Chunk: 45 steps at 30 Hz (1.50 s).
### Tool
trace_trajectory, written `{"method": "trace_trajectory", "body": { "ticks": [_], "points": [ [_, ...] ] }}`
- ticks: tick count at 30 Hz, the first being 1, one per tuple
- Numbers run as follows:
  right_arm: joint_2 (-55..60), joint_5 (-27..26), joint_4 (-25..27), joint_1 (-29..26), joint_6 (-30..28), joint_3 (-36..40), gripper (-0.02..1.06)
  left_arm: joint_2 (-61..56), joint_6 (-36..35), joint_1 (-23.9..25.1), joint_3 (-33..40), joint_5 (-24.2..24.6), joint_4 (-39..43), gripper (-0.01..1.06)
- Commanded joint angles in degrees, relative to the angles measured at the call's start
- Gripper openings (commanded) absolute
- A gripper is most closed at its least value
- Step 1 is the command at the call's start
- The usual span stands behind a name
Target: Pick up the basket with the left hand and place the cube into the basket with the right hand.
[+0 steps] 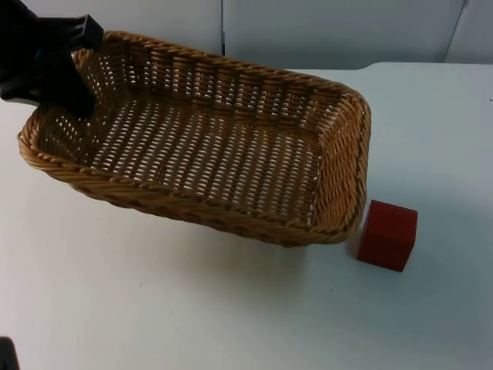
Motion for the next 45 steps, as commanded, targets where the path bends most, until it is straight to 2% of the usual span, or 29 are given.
{"method": "trace_trajectory", "body": {
  "ticks": [1, 17, 22, 24, 25, 28, 29, 34, 35, 38, 41, 42, 45],
  "points": [
    [-0.25, -0.18, 0.32, 0.08, -0.19, 0.26, 0.0, -0.81, -0.67, 0.05, -0.54, -0.78, -1.86, 0.0],
    [-0.25, -0.18, 0.32, 0.23, -0.19, 0.26, 0.0, -0.81, -0.67, 0.05, -0.54, -0.9, -1.86, 0.0],
    [-0.25, -1.56, -3.12, 0.59, -0.03, -0.61, 0.0, -0.81, -0.67, 0.05, -0.54, -0.9, -1.86, 0.0],
    [0.17, -6.11, -8.52, 1.27, 0.24, -2.01, 0.0, -0.81, -0.67, 0.05, -0.54, -0.9, -1.86, 0.0],
    [0.17, -6.11, -8.52, 1.27, 0.24, -2.01, 0.0, -0.81, -0.67, 0.05, -0.54, -0.9, -1.86, 0.0],
    [6.45, -7.81, -11.82, 1.27, 1.84, -5.57, 0.0, -0.81, -0.67, 0.05, -0.54, -1.07, -1.86, 0.0],
    [6.45, -7.81, -11.82, 1.27, 1.84, -5.57, 0.0, -0.81, -0.67, 0.05, -0.54, -1.07, -1.86, 0.0],
    [22.98, -11.15, -12.31, 1.27, 3.49, -14.7, 0.0, -0.81, -0.67, 0.05, -0.54, -1.16, -1.86, 0.0],
    [22.98, -11.15, -12.31, 1.27, 3.49, -14.7, 0.0, -0.81, -0.67, 0.05, -0.54, -1.16, -1.86, 0.0],
    [36.41, -12.97, -11.62, 1.27, 6.24, -22.88, 0.0, -0.81, -0.67, 0.05, -0.54, -1.16, -1.86, 0.0],
    [41.84, -12.44, -10.81, 1.27, 6.26, -26.44, 0.0, -0.81, -0.67, 0.05, -0.54, -1.16, -1.86, 0.0],
    [48.53, -10.61, -9.62, 1.27, 6.26, -29.58, 0.0, -0.81, -0.67, 0.05, -0.54, -1.14, -1.86, 0.0],
    [59.2, -6.36, -5.26, 1.27, 3.77, -32.02, 0.0, -0.81, -0.67, 0.05, -0.54, -1.14, -1.86, 0.0]
  ]
}}
